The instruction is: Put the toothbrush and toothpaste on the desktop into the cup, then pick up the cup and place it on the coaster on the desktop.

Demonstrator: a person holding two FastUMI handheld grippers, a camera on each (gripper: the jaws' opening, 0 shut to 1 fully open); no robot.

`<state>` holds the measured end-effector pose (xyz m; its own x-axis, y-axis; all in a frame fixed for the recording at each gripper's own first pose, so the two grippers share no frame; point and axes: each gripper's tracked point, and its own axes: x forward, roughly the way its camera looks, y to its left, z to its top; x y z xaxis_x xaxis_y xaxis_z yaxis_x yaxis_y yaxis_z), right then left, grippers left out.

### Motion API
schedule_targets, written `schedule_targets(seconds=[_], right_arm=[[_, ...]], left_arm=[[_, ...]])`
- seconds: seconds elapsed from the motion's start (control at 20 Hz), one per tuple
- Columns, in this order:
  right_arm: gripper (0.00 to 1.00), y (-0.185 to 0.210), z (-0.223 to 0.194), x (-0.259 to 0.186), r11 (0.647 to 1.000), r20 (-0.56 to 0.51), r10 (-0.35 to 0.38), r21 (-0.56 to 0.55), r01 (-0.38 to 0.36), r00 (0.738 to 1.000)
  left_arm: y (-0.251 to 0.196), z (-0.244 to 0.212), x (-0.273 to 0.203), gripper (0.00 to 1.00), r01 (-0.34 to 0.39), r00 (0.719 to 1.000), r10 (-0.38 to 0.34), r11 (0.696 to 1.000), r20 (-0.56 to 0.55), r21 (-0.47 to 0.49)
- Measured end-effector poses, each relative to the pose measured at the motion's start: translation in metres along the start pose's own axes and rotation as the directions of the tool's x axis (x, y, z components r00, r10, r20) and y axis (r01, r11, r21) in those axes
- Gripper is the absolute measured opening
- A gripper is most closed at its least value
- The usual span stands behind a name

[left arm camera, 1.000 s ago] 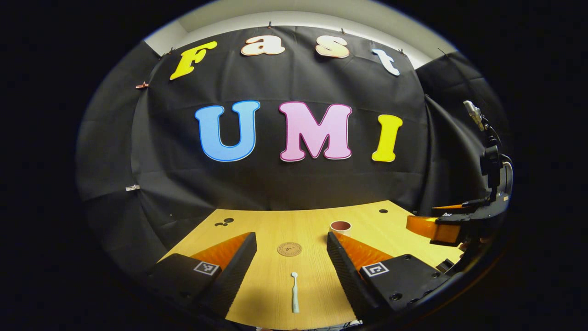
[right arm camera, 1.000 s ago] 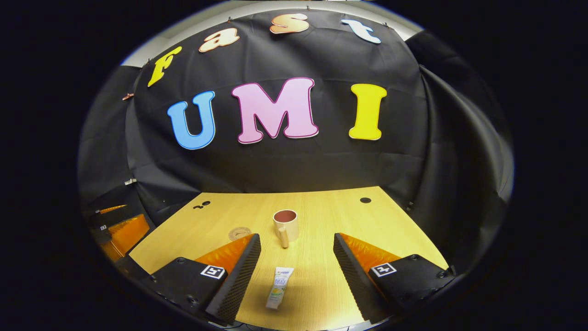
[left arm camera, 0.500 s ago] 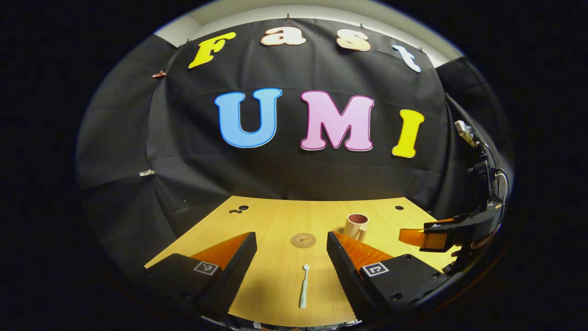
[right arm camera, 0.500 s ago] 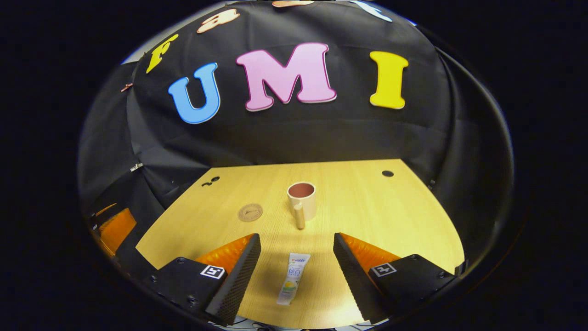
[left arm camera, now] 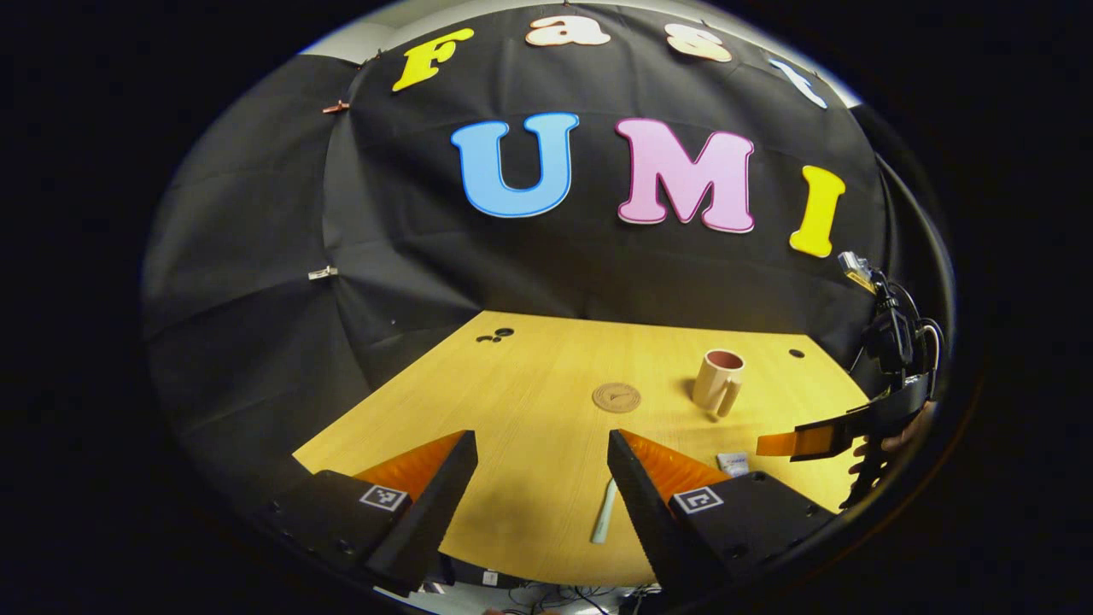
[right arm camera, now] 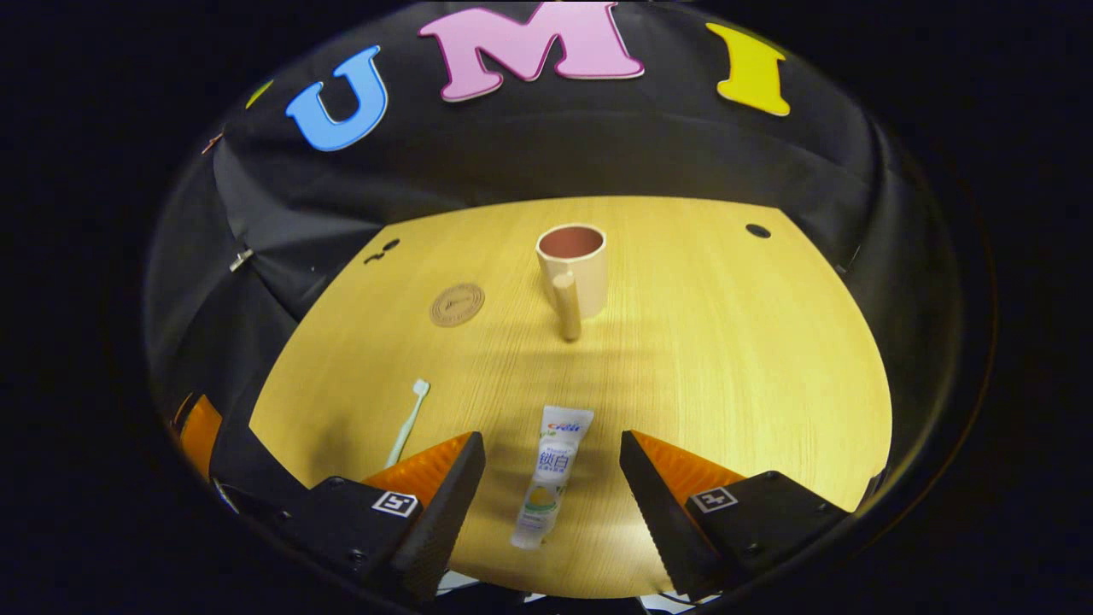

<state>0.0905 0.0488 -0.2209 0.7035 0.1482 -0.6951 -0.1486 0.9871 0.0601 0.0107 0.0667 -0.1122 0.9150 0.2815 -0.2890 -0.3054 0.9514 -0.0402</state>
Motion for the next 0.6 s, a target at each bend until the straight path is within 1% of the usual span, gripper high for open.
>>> schedule_targets(seconds=[0.15, 0.25, 0.35, 0.45, 0.6], right_arm=[[0.99, -0.004, -0.023, 0.017, 1.0, -0.096, -0.01, -0.014, 0.008, 0.995], [0.99, -0.006, -0.034, 0.027, 1.0, -0.138, -0.015, -0.019, 0.013, 0.99], [0.98, -0.005, -0.041, 0.035, 1.0, -0.165, -0.015, -0.009, 0.014, 0.986], [0.99, -0.004, -0.046, 0.042, 1.0, -0.185, -0.018, -0.013, 0.016, 0.983], [0.99, -0.003, -0.052, 0.049, 0.998, -0.194, -0.039, -0.061, 0.027, 0.98]], left_arm=[[-0.003, -0.015, 0.001, 0.98, -0.011, 0.998, 0.01, 1.0, -0.066, -0.021], [-0.003, -0.013, 0.003, 0.98, -0.031, 0.997, 0.028, 0.999, -0.076, -0.044], [-0.005, -0.01, 0.007, 0.98, -0.037, 0.996, 0.034, 0.998, -0.079, -0.048], [-0.005, -0.009, 0.011, 0.97, -0.048, 0.995, 0.045, 0.999, -0.085, -0.026], [-0.005, -0.007, 0.012, 0.98, -0.045, 0.995, 0.043, 0.999, -0.09, -0.01]])
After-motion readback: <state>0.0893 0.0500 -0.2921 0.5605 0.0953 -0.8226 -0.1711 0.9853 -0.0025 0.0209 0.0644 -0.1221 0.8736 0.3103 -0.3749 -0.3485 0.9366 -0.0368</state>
